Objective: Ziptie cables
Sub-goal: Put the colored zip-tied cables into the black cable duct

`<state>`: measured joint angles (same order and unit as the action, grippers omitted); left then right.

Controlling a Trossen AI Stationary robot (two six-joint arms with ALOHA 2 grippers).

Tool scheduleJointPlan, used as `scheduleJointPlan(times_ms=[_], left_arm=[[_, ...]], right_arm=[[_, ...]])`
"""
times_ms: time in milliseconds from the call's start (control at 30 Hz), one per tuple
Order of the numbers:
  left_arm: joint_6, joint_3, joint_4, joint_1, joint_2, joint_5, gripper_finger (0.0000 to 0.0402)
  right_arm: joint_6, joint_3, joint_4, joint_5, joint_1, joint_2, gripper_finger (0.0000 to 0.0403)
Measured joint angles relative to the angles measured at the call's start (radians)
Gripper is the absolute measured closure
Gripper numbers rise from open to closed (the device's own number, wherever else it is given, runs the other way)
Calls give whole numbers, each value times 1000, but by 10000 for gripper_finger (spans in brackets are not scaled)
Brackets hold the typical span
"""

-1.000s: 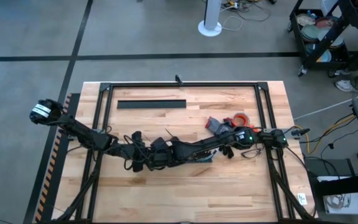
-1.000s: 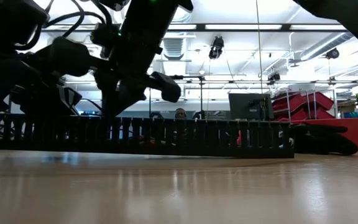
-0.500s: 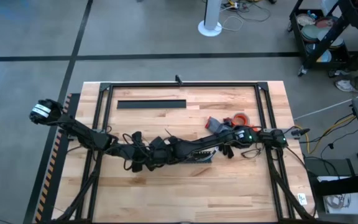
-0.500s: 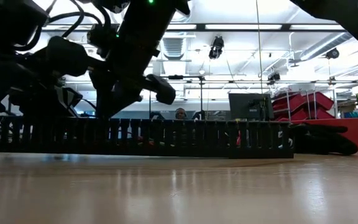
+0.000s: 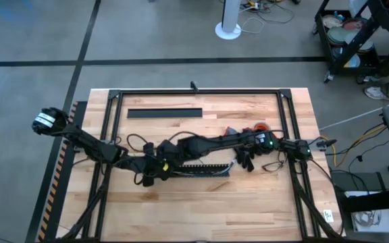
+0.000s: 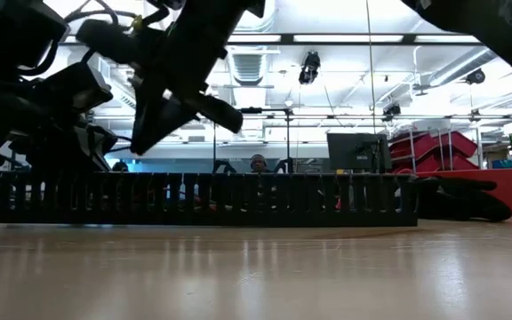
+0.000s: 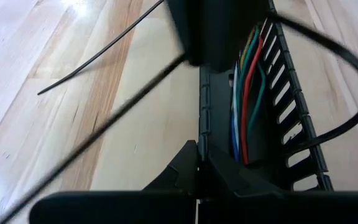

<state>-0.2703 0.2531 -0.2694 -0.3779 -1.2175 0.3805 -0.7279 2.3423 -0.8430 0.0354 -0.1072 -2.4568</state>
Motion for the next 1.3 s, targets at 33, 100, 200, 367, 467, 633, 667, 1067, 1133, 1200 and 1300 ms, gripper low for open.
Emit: scheduleJointPlan(times_ms=[33, 100, 200, 367, 467, 633, 667, 1067, 1133, 1200, 1300], left_arm=[[0, 0, 0, 0, 0, 0, 402], [1, 0, 0, 0, 0, 0, 402], [1, 0, 0, 0, 0, -3, 402], [0, 0, 1, 0, 0, -4, 402], [0, 0, 1, 0, 0, -4, 402], [0, -1, 1, 0, 0, -5, 402], [0, -1, 1, 0, 0, -5, 402], [0, -1, 3, 0, 0, -6, 402], [0, -1, 3, 0, 0, -6, 402], [0, -1, 3, 0, 0, -6, 402], [0, -1, 3, 0, 0, -6, 402]], right_arm=[[13, 5, -1, -30, 4, 1, 381], [37, 9, 9, -68, 11, 1, 377], [58, 12, 21, -109, 27, 1, 371], [40, 13, 8, -158, 79, 1, 349], [49, 13, 9, -155, 96, 1, 325], [75, 13, 30, -116, 111, -1, 289], [75, 13, 33, -114, 114, -1, 285], [92, 14, 2, -59, 136, 41, 308], [93, 14, -12, -59, 136, 42, 312], [93, 14, -23, -60, 135, 42, 313], [93, 14, -28, -62, 134, 42, 310]])
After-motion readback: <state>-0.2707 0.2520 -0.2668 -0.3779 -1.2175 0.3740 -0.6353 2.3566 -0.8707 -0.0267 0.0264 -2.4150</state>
